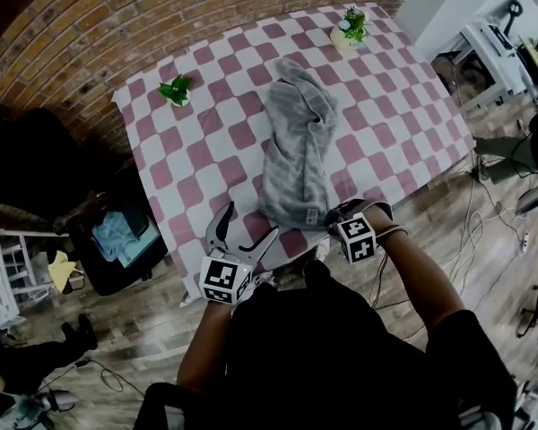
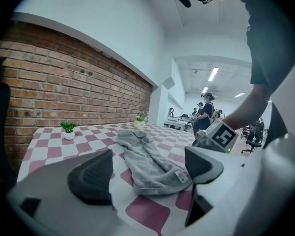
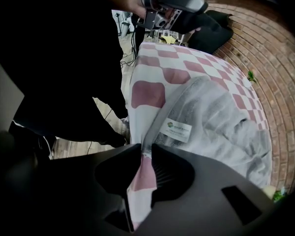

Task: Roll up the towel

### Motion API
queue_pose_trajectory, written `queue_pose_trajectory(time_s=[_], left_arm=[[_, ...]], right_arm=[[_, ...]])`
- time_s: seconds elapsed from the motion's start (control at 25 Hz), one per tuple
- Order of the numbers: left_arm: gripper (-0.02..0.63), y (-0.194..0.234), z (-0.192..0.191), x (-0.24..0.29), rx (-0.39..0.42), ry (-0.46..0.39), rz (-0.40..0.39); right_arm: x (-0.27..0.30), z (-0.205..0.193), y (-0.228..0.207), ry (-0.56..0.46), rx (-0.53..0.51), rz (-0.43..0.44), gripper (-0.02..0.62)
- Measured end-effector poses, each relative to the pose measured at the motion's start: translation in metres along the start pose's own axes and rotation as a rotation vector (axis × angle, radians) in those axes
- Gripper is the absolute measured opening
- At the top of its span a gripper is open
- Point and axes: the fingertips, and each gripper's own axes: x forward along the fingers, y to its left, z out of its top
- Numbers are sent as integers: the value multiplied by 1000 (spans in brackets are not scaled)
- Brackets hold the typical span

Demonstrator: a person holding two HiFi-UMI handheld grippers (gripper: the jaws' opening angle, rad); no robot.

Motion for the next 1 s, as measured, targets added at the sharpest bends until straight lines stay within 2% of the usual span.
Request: queue_pose_trajectory(time_s=[0.24,0.44,0.56,0.72,0.84,0.92,1.0], left_arm=[[446,-13,-13,9,17,51,-45],[443,-40,-34,23,146,160,-157],[417,-63,-54,33,297,256,-259],[328,-85,-91,49,583,417,-399],[267,-94,-106,62,818,481,-478],[258,-98,-114,68,969,524,-533],[238,-102,-122,73,1066,564,-583]], right_arm=[[-26,10,-6,-57,36,-37,66],[-30,5,-9,-85,103,-15,66],[-28,5,-9,-88,111,-15,66],[-25,5,-8,-96,127,-28,66],[-28,6,-11,-111,140,-37,66],[-31,6,-13,-121,149,-44,66],[-35,7,-14,-132,156,-43,66]])
